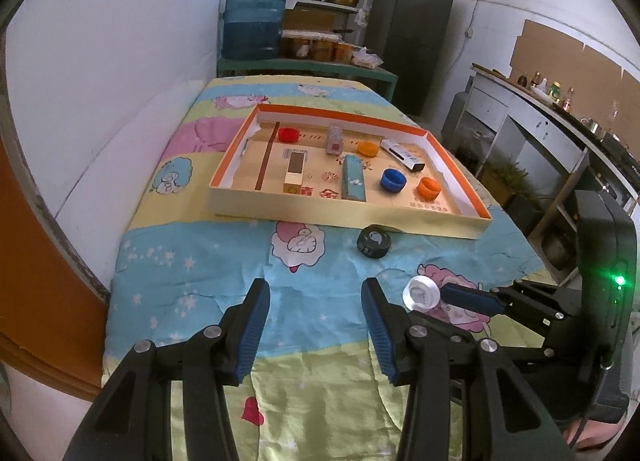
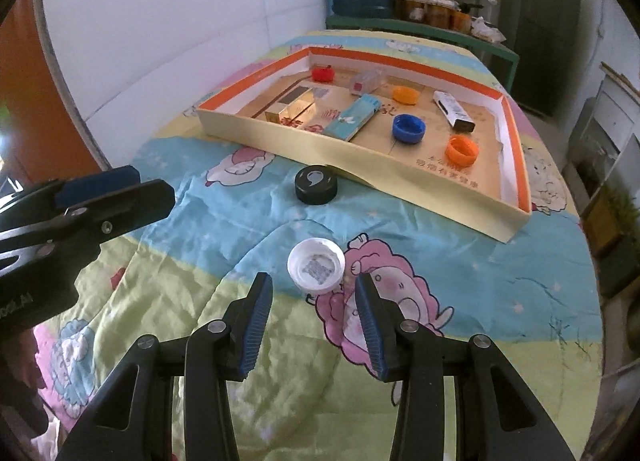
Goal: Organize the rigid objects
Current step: 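Grasp the white cap with the right tool while the left tool approaches the black roll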
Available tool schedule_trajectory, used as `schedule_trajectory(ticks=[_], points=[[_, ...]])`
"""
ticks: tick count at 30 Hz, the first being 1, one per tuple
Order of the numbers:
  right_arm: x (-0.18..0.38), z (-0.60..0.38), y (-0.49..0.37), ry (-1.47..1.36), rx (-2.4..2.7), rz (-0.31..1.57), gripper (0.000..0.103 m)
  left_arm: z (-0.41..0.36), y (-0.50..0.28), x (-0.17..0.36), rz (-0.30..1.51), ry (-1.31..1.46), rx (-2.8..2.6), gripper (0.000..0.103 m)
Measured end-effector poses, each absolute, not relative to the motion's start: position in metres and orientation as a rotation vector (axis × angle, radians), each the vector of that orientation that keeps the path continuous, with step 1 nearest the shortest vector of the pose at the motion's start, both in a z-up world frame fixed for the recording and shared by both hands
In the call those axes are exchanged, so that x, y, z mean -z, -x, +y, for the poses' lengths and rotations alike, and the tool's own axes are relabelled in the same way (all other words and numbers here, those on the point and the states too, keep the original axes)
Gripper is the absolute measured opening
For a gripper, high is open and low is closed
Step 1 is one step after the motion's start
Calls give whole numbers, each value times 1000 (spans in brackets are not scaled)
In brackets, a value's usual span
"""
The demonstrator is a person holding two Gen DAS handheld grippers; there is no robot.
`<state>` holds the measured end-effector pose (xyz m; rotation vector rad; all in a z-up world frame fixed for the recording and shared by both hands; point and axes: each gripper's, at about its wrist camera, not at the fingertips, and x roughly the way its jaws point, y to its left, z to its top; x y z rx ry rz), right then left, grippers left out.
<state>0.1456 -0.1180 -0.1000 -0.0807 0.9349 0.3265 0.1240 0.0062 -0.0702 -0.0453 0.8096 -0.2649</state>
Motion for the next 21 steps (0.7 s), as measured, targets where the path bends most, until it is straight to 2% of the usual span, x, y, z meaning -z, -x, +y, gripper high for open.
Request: schedule_trajectory(ticks=[21], points=[[106, -106, -155, 133, -306, 904, 44, 9, -134, 81, 827, 46, 260, 48]])
